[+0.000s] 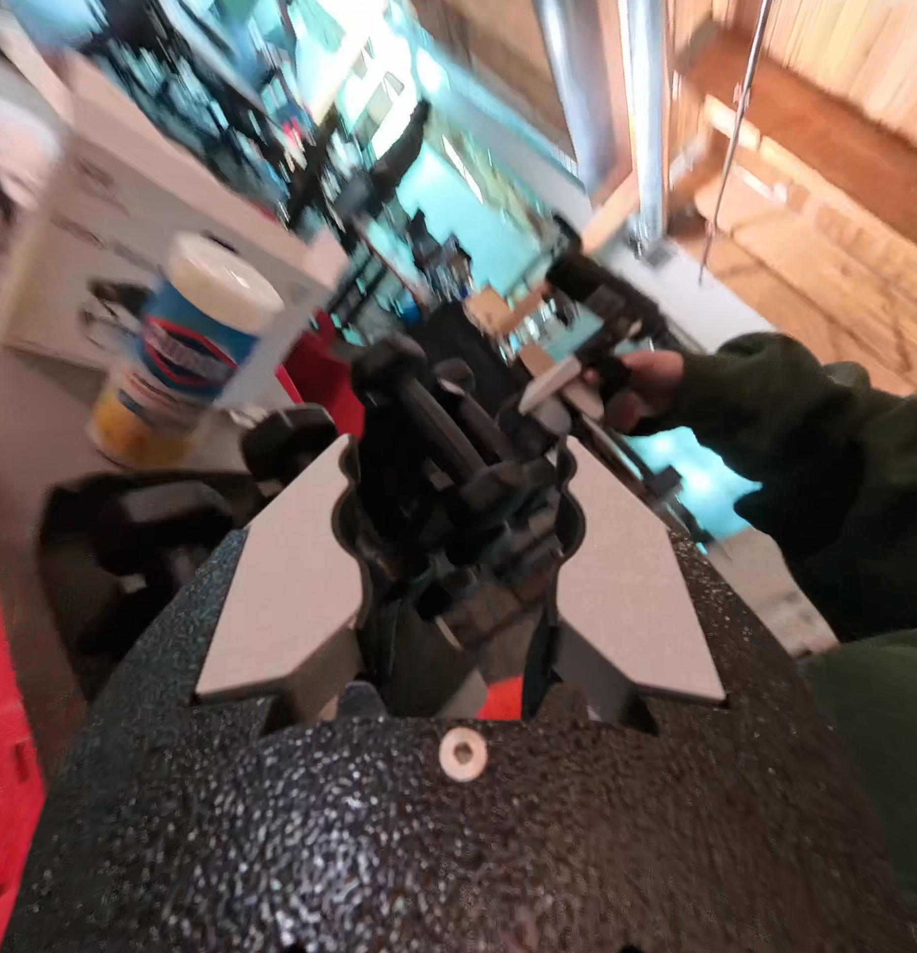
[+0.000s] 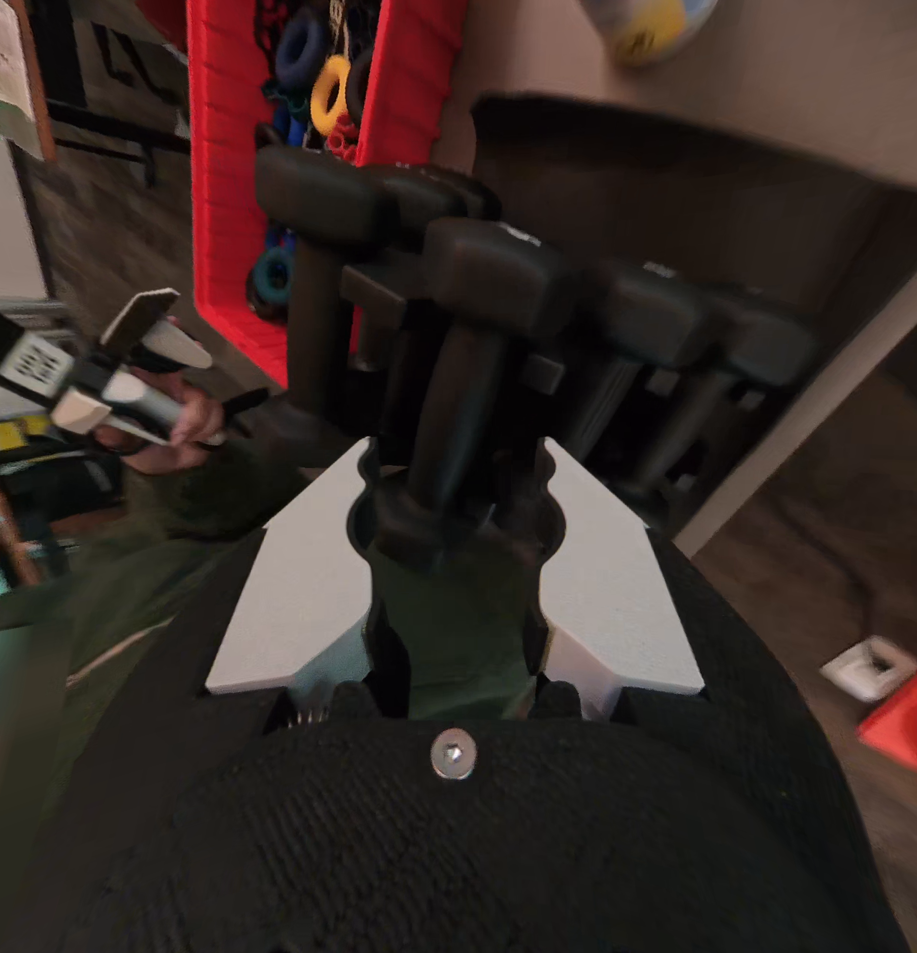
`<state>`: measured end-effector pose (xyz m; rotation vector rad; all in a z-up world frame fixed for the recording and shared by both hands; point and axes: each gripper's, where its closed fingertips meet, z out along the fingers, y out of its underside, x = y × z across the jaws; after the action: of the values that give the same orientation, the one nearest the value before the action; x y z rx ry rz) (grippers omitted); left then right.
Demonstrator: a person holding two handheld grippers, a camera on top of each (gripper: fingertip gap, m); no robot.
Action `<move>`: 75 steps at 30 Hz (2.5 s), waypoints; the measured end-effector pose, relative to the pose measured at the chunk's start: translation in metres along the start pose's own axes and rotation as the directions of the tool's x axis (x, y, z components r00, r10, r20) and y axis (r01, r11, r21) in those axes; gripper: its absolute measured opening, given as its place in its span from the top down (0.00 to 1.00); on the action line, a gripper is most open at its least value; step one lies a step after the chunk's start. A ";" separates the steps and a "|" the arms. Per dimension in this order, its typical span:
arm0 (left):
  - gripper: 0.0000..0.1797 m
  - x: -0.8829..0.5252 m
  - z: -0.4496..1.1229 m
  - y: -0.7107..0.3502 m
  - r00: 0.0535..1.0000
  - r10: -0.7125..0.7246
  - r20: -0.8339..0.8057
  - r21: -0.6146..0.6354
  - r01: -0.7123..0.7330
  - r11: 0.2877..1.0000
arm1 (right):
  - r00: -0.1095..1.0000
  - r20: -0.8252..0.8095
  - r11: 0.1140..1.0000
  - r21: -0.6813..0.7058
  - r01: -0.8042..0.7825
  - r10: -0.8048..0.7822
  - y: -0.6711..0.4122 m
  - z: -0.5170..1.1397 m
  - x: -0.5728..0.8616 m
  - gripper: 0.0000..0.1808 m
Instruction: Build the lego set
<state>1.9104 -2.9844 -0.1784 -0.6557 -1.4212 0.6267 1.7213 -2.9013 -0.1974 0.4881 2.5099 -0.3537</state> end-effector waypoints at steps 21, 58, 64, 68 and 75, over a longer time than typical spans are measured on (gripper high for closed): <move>0.78 -0.010 0.131 0.054 0.779 -0.626 -0.032 -0.622 0.475 0.623 | 0.881 0.257 0.653 0.754 0.074 -0.397 0.056 -0.068 -0.029 0.73; 0.84 0.000 0.115 0.060 0.849 -0.518 -0.101 -0.674 0.325 0.664 | 0.884 0.261 0.526 0.850 -0.021 -0.387 0.064 -0.091 0.001 0.80; 0.84 0.010 0.116 0.063 0.964 -0.247 -0.100 -0.717 0.103 0.689 | 0.888 0.257 0.507 0.862 -0.032 -0.382 0.068 -0.096 0.006 0.81; 0.85 0.014 0.118 0.061 0.944 -0.301 -0.131 -0.684 0.134 0.717 | 0.880 0.276 0.518 0.854 -0.040 -0.387 0.067 -0.091 0.005 0.81; 0.86 0.022 0.108 0.028 0.874 -0.424 -0.238 -0.552 0.238 0.799 | 0.878 0.282 0.527 0.849 -0.040 -0.388 0.065 -0.089 0.006 0.82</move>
<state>1.8034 -2.9450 -0.1800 -0.8506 -1.3177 -0.1695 1.7013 -2.8104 -0.1378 0.4133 1.7745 -1.6235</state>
